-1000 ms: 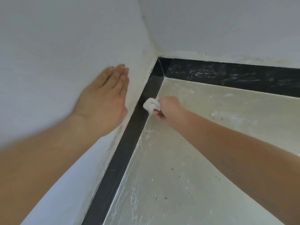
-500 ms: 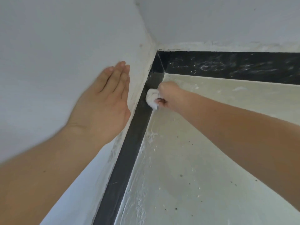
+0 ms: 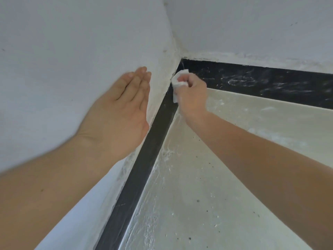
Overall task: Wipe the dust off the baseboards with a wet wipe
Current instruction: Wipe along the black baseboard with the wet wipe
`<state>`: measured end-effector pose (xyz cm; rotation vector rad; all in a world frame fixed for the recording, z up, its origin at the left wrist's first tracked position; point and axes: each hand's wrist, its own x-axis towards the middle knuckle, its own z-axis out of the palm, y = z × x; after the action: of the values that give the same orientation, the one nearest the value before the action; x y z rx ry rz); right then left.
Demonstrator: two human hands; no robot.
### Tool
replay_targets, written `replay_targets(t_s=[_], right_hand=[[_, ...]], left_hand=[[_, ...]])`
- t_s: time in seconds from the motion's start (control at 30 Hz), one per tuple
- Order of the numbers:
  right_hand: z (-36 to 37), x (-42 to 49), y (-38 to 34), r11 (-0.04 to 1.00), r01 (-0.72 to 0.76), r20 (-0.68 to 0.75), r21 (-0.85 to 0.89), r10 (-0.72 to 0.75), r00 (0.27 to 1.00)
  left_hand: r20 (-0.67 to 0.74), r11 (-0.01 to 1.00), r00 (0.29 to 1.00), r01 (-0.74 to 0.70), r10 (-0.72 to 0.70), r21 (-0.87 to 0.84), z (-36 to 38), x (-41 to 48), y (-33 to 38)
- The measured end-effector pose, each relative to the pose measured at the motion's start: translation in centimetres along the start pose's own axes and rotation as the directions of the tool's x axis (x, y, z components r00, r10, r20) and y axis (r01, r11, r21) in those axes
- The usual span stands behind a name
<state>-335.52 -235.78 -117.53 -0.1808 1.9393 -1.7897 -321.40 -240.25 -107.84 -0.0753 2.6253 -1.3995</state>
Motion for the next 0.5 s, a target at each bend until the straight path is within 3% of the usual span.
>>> replay_targets(t_s=[0.1,0.2,0.23,0.37,0.5], right_hand=[[-0.3,-3.6,2.3,0.979,0.159,0.180,-0.124,-0.136,0.974],[-1.9,-5.0,3.2,0.950,0.244,0.407,-0.196,-0.147,0.901],[-2.3,-4.1,2.8,0.953,0.247,0.413,-0.177,-0.156,0.897],[-2.9,2.2,-0.2,0.988,0.084,0.033,-0.126,-0.080,0.996],[-0.6,2.8,-0.4,0.989,-0.120,-0.024,0.090,0.123,0.992]], left_hand=[[0.011,1.000,1.000,0.007,-0.006,-0.017,0.1,0.0,0.0],[0.001,1.000,1.000,0.007,-0.007,0.001,0.1,0.0,0.0],[0.002,1.000,1.000,0.012,-0.012,-0.007,0.0,0.0,-0.1],[0.008,0.999,1.000,0.023,-0.022,-0.039,0.0,0.0,-0.1],[-0.027,0.997,0.999,0.015,-0.017,-0.073,0.2,0.1,0.0]])
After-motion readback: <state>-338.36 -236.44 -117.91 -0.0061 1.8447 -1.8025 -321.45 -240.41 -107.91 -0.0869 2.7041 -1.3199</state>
